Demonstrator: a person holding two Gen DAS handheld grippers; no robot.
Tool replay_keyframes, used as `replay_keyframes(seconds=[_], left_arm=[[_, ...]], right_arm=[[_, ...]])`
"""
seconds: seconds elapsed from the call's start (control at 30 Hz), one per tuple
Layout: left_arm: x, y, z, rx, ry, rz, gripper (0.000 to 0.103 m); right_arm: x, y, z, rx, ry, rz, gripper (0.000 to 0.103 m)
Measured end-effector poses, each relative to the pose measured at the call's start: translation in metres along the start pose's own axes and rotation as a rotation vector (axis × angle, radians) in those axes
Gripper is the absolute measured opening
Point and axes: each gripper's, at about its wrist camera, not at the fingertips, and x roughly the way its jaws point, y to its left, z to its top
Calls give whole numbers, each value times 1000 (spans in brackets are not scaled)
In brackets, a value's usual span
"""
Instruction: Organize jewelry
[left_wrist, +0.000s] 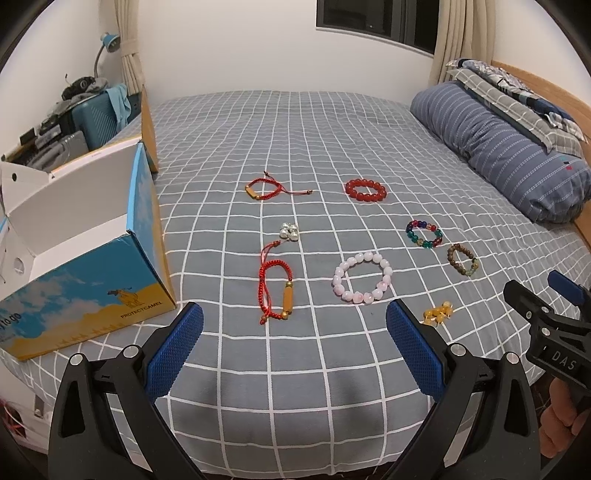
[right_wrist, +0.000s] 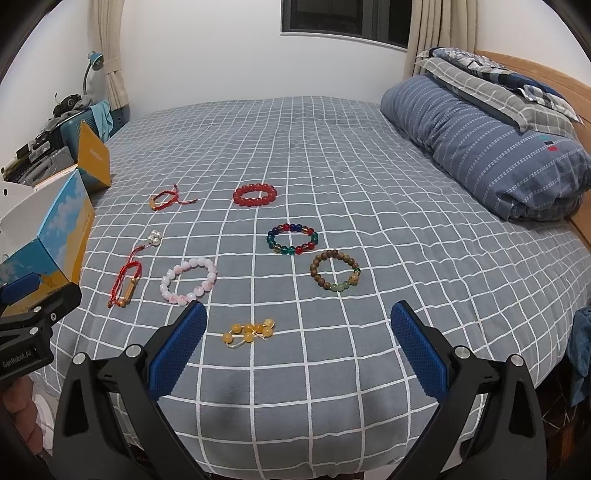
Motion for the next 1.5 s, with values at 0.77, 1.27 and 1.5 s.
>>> replay_keyframes(seconds=[0.77,1.27,1.5], left_arm=[[-2,-2,-3,-4,1,-8,97],[0,-1,10,-1,-6,-13,97],[27,10,40,-18,36,-53,97]], right_arm=[[1,0,0,-1,2,0,96],[1,6,12,-21,-19,4,96],[13,9,41,-41,-28,28,96]])
